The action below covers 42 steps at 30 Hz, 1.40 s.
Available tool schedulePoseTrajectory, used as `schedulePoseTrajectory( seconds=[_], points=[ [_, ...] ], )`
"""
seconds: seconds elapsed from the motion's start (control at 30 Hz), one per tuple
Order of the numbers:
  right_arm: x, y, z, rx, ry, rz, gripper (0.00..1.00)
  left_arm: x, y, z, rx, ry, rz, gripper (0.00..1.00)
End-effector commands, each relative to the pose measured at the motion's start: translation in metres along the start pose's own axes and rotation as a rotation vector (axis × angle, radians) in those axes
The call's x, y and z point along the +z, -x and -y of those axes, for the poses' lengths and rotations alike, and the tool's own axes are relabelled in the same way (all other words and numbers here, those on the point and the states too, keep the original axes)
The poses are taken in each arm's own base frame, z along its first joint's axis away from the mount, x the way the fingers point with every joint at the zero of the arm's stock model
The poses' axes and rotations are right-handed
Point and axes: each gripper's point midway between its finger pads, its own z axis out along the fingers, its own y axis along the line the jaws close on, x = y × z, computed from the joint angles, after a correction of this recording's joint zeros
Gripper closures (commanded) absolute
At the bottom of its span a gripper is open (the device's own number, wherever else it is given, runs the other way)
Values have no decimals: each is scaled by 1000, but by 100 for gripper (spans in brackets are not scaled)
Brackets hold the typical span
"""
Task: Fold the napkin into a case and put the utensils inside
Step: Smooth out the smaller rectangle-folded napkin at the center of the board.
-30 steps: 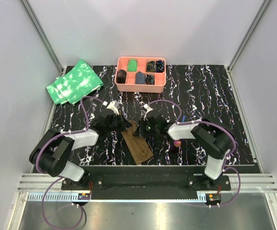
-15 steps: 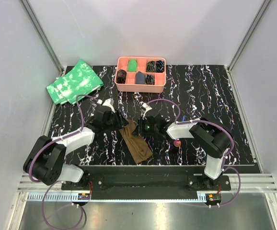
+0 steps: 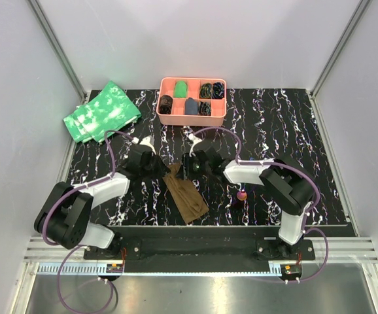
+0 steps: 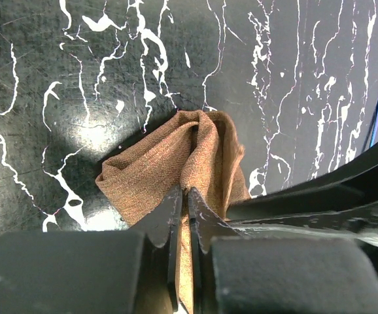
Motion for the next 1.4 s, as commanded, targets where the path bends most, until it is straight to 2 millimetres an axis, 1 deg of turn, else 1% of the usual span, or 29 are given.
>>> schedulePoseTrajectory(
  seconds=[0.0,0.13,0.33,0.5,0.63,0.67,0.7,0.77,0.83,0.9,1.0,1.03,1.1,1.13,1.27,1.37],
  points=[
    [7,22,-11,-68,10,22,61,1,15,15,16,-52,39,95],
    [14,27,-3,-87,-24,21,55,1,13,15,18,-57,31,96],
    [20,33,8,-111,-64,21,53,2,12,16,18,-70,24,96],
    [23,36,10,-145,-80,12,46,3,11,15,17,-66,18,97],
    [26,40,10,-157,-84,16,45,4,11,16,15,-71,18,97],
    [26,42,10,-160,-89,20,47,4,10,15,13,-68,16,97],
    [27,44,11,-162,-98,23,52,4,9,15,14,-68,14,97],
    [29,47,10,-166,-100,28,55,5,8,13,14,-65,11,97],
    [30,51,9,-172,-105,35,62,5,7,13,17,-65,7,97],
    [31,53,10,-174,-110,35,66,4,6,11,17,-61,8,98],
    [33,55,10,-173,-110,33,76,4,6,11,17,-60,9,98],
    [32,55,8,-175,-109,34,82,4,7,11,15,-58,11,98],
    [29,58,6,-177,-108,40,87,4,7,9,14,-51,11,98],
    [28,58,7,-178,-112,39,93,4,7,9,13,-50,12,98],
    [20,58,-5,-172,-78,22,100,6,6,7,6,-44,7,99],
    [14,55,-18,-134,-22,15,100,7,6,6,1,-42,7,99]
  ],
)
